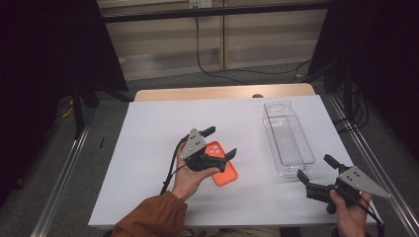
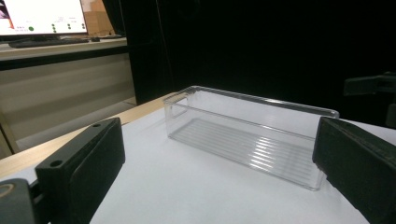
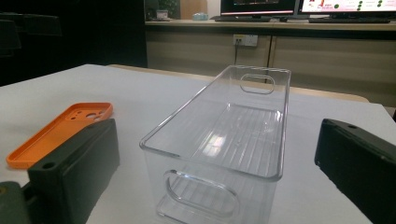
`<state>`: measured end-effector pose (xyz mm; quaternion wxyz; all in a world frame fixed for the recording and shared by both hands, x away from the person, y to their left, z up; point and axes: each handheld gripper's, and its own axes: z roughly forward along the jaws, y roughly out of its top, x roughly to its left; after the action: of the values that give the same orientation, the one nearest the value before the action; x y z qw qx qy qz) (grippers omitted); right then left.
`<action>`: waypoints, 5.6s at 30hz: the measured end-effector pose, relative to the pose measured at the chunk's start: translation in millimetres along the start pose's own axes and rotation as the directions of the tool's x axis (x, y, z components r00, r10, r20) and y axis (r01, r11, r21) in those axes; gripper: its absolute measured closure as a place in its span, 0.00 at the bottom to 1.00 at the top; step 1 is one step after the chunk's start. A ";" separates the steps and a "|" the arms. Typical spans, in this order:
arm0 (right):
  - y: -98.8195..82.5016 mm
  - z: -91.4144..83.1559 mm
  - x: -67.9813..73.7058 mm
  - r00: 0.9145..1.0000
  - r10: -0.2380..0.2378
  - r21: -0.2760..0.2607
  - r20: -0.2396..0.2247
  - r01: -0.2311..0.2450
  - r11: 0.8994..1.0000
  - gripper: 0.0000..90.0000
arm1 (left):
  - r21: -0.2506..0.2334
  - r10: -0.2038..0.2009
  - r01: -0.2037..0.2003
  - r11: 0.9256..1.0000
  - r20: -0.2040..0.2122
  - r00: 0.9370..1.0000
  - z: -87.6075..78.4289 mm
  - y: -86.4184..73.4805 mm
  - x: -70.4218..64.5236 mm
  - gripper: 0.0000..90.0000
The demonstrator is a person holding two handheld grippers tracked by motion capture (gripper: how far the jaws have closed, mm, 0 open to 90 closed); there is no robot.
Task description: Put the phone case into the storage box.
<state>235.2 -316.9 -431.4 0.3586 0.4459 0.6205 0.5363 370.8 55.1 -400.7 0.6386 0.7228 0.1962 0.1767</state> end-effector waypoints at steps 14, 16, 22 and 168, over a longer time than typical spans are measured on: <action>-0.1 -0.2 0.2 1.000 0.003 0.003 -0.001 -0.003 1.000 0.00 | 0.015 -0.033 0.033 0.999 -0.016 0.999 -3.6 -3.9 9.9 0.30; -0.2 -0.1 0.2 1.000 0.001 0.003 -0.002 -0.001 1.000 0.00 | 0.005 -0.033 0.033 0.999 -0.006 0.999 -4.6 -3.0 9.2 0.35; -0.2 0.0 0.3 1.000 0.000 0.004 -0.004 0.000 1.000 0.00 | 0.020 -0.055 0.053 0.998 0.070 0.996 -3.0 -3.1 8.4 0.56; -0.2 -2.2 1.0 1.000 -0.019 0.004 -0.008 0.019 1.000 0.00 | 0.717 -0.252 0.076 0.693 0.142 0.957 45.7 -40.2 5.9 1.00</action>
<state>232.7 -316.7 -431.2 0.3601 0.4385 0.6271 0.5336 396.7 23.4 -446.1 0.3455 0.9061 0.2379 -0.0542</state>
